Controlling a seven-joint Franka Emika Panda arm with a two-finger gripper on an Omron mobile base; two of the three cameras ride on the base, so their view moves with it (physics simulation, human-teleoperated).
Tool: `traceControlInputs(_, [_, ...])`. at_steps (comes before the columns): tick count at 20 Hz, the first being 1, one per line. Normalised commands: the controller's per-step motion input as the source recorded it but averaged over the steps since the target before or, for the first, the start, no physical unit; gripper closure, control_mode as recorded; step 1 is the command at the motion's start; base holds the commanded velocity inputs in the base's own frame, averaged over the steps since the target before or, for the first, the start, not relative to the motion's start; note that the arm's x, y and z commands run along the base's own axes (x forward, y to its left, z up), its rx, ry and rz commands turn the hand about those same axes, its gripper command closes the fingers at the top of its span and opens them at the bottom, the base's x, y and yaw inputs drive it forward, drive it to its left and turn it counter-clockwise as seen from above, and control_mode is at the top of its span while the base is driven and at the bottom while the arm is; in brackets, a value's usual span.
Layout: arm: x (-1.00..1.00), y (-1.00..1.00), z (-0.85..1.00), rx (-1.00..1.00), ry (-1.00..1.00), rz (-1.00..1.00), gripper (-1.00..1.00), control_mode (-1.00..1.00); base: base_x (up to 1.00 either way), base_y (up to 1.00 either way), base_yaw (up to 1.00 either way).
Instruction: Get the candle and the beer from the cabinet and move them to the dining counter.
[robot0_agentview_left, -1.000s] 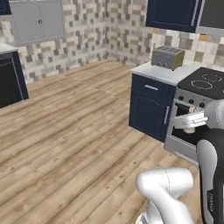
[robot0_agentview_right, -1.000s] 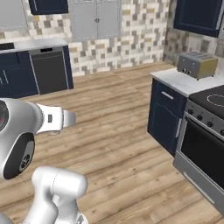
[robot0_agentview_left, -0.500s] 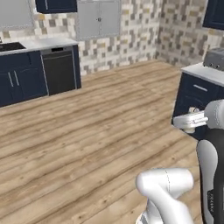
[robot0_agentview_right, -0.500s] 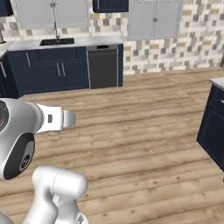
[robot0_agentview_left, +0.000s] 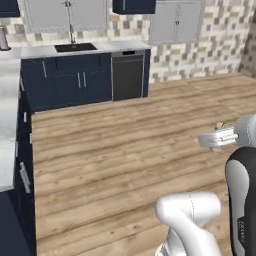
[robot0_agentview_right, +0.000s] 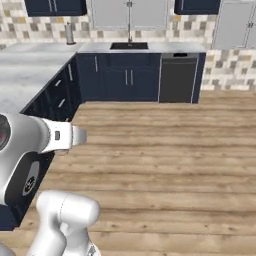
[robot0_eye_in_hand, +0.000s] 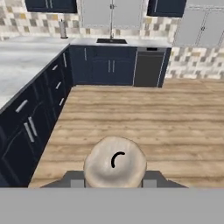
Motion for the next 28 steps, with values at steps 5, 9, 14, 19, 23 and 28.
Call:
traceControlInputs(5, [0.0,0.0,0.0,0.0,0.0,0.0,1.0,1.0,-0.08,0.71,0.43])
traceControlInputs(9, [0.0,0.0,0.0,0.0,0.0,0.0,1.0,1.0,-0.05,0.77,0.43])
traceControlInputs(14, [0.0,0.0,0.0,0.0,0.0,0.0,1.0,1.0,-0.02,0.82,0.44])
traceControlInputs(19, [0.0,0.0,0.0,0.0,0.0,0.0,1.0,1.0,0.0,0.88,0.44])
traceControlInputs(23, [0.0,0.0,0.0,0.0,0.0,0.0,1.0,1.0,0.0,0.91,0.43])
traceControlInputs(28, [0.0,0.0,0.0,0.0,0.0,0.0,1.0,1.0,0.12,0.95,0.37])
